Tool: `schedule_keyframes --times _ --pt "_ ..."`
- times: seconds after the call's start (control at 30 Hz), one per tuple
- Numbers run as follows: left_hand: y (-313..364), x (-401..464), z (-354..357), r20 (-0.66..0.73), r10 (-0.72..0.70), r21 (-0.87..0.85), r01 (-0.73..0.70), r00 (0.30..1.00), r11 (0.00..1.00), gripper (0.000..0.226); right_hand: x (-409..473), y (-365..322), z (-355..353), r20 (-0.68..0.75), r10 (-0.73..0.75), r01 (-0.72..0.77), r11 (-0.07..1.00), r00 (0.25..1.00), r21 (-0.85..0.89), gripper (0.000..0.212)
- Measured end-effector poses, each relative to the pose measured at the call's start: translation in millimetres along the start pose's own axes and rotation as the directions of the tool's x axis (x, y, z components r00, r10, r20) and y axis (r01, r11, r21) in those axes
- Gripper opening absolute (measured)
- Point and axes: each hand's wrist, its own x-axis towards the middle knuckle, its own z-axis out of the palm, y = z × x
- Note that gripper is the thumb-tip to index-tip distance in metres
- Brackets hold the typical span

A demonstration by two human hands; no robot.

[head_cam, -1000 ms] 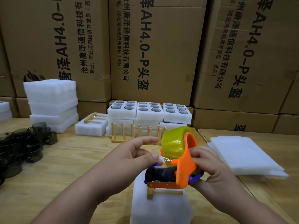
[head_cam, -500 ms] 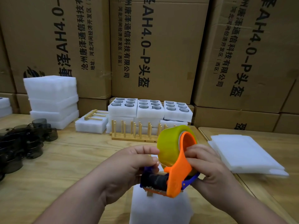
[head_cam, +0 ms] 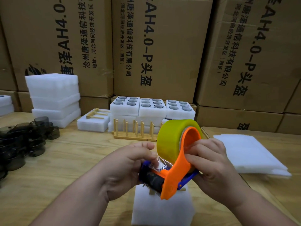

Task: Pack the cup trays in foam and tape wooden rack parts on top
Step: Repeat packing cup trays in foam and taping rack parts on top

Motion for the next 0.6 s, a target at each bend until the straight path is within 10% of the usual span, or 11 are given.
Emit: schedule_keyframes --times 0.6 --pt "16 6 -12 -0.118 0.158 0.611 -0.053 0.980 0.790 0.023 7 26 15 -0.007 -0.213 0.210 0.966 0.977 -0.150 0.014"
